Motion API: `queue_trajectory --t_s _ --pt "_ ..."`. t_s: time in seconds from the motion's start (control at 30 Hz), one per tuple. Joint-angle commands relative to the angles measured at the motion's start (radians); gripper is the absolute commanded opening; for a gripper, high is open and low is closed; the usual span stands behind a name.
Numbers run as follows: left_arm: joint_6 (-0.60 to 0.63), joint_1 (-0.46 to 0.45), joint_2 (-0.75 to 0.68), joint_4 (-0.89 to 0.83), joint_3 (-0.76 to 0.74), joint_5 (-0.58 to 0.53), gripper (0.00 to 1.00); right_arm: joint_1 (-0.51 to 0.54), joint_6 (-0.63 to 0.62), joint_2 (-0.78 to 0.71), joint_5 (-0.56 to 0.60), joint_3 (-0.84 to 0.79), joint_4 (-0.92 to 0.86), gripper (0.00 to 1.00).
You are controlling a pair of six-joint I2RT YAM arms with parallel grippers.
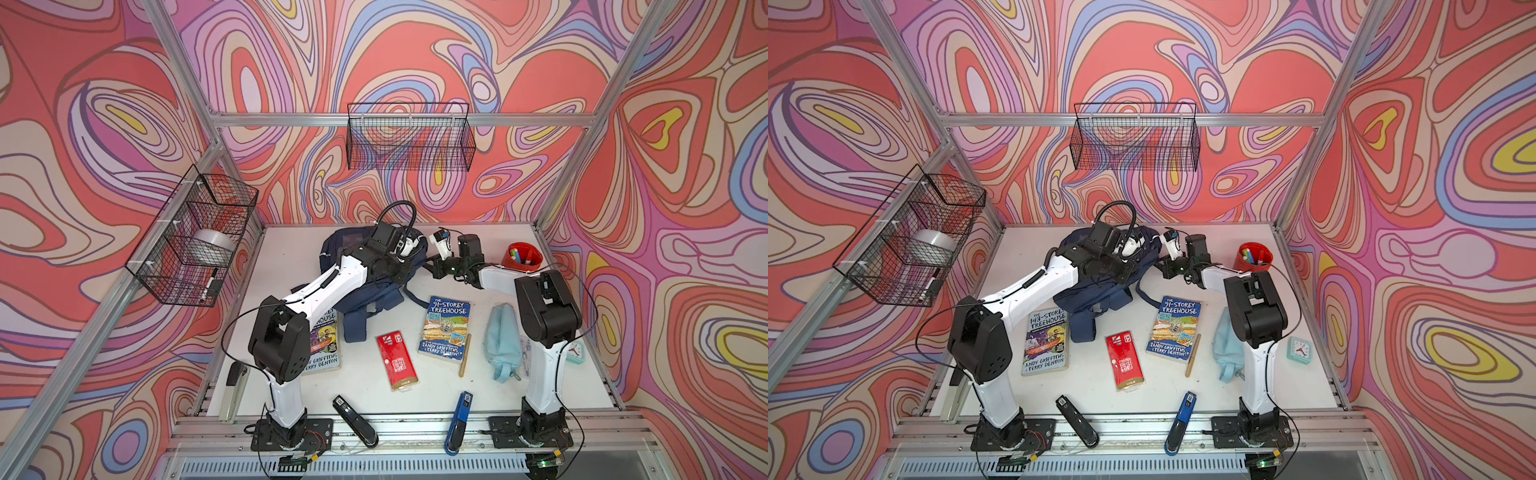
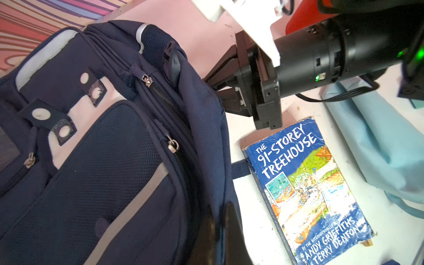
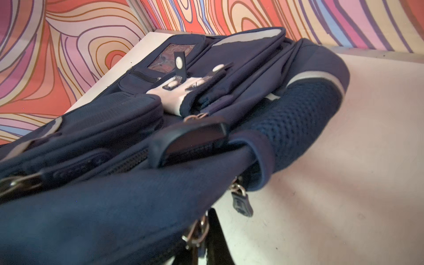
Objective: Pack the student bag
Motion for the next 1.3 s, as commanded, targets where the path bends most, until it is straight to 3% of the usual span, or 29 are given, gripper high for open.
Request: queue_trajectory --t_s 0.0,0.23,0.43,0.6,0.7,0.83,0.93,1.07,1.27 --pt "0.018 0.014 0.037 0.028 0.038 -0.091 0.00 0.032 -0.054 -0.083 0.023 -0.016 -0.063 0.00" --pt "-0.062 0.016 0.084 0.092 0.045 -0.013 0.00 0.058 -0.036 -0.167 0.055 -0.068 -0.078 0.00" --pt "-0.201 0.037 0.085 0.228 0.011 0.099 0.00 0.120 0.027 -0.194 0.047 -0.166 0.042 0.00" --pt "-0.257 0.037 0.084 0.250 0.011 0.179 0.00 0.136 0.031 -0.176 0.151 -0.215 0.073 0.00" --pt "-0.262 0.041 0.062 0.263 -0.004 0.172 0.17 0.108 0.016 -0.141 0.182 -0.196 0.069 0.00" --pt "-0.268 0.066 0.071 0.220 0.049 0.178 0.56 0.103 -0.016 -0.116 0.189 -0.156 0.054 0.00" --pt "-0.287 0.067 0.098 0.209 0.090 0.125 0.71 0.103 -0.034 -0.118 0.175 -0.166 0.087 0.00" --pt "-0.316 0.065 0.313 0.036 0.319 0.124 0.73 0.102 -0.035 -0.133 0.182 -0.231 0.185 0.00" --pt "-0.358 0.042 0.491 -0.056 0.531 0.158 0.73 0.102 -0.033 -0.138 0.191 -0.253 0.214 0.00"
